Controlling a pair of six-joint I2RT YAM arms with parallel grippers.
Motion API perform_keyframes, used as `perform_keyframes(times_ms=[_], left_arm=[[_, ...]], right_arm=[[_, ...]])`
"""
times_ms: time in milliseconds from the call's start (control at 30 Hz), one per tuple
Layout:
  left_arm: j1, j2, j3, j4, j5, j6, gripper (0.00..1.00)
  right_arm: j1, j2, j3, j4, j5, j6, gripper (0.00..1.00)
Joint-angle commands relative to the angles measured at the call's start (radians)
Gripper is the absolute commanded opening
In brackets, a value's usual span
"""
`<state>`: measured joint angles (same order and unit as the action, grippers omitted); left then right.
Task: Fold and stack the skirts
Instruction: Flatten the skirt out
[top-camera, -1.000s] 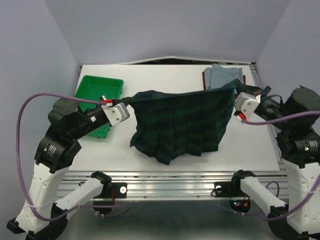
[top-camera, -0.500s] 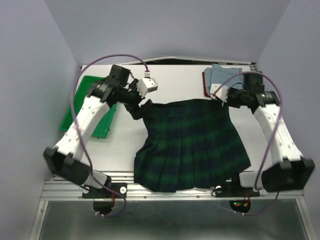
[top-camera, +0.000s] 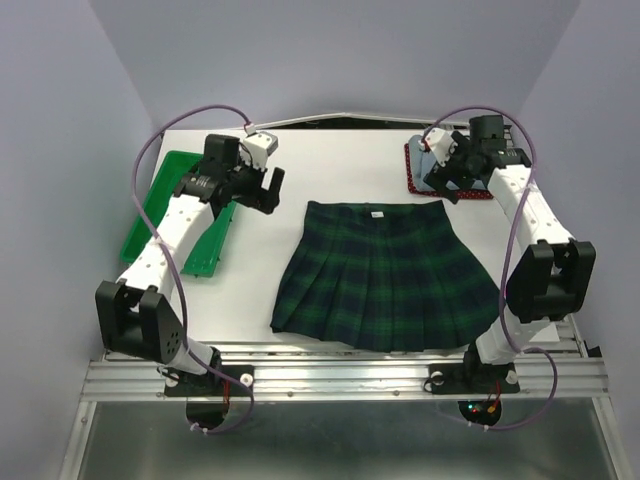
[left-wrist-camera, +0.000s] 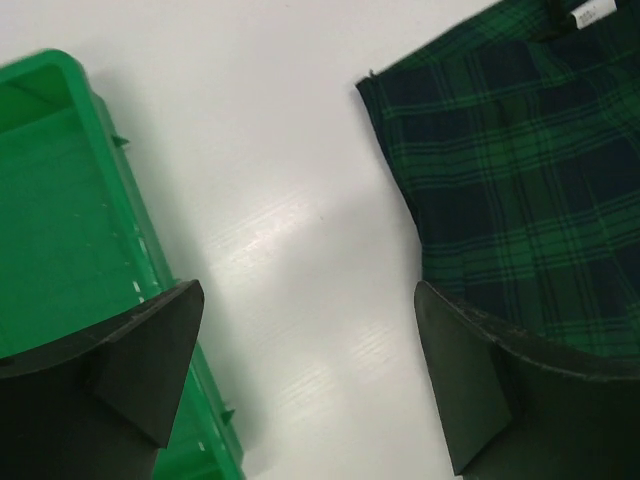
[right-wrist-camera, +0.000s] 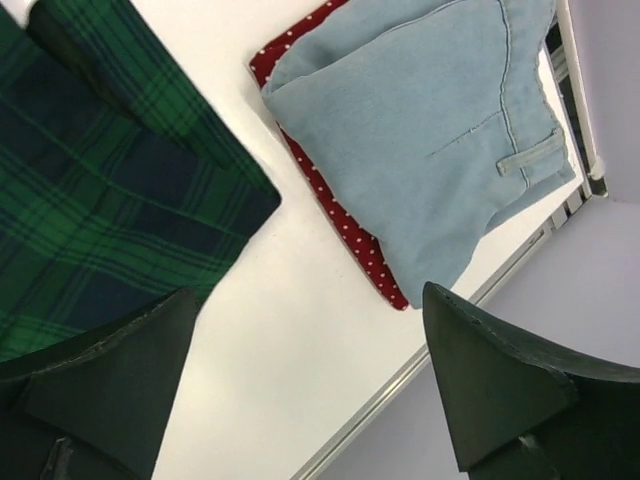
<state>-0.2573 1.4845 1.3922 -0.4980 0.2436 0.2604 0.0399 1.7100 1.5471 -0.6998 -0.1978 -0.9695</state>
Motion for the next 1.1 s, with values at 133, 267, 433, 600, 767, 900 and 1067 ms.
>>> perform_keyframes(times_ms=[133,267,433,600,767,900,1067], left_arm=[[-0.01,0.123,-0.169,0.064,0.172,-0.167,0.94],[-0.019,0.195,-0.194,0.068,0.194,-0.181,0.76],[-0.053,0.253,-0.209,0.087,0.204,-0.178,0.77],[-0.065,0.33,-0.214,0.111,0.237,-0.194,0.72],[-0.071,0.362,-0.213,0.156,0.319,-0.194,0.48],[-0.071,0.414,-0.164,0.15,0.292,-0.178,0.0],[-0.043,0.5,0.037,0.112,0.075,-0.126,0.0]], right_arm=[[-0.008,-0.052,-0.163,-0.133,-0.031,0.063,0.91],[-0.037,0.01,-0.202,-0.205,-0.029,0.043,0.79],[-0.055,0.059,-0.281,-0.201,-0.002,0.029,0.68],[-0.055,0.091,-0.351,-0.213,0.0,0.017,0.57],[-0.055,0.105,-0.364,-0.256,-0.073,0.011,0.49],[-0.032,0.114,-0.386,-0.288,-0.107,-0.008,0.43],[0.075,0.132,-0.365,-0.342,-0.158,0.0,0.37]])
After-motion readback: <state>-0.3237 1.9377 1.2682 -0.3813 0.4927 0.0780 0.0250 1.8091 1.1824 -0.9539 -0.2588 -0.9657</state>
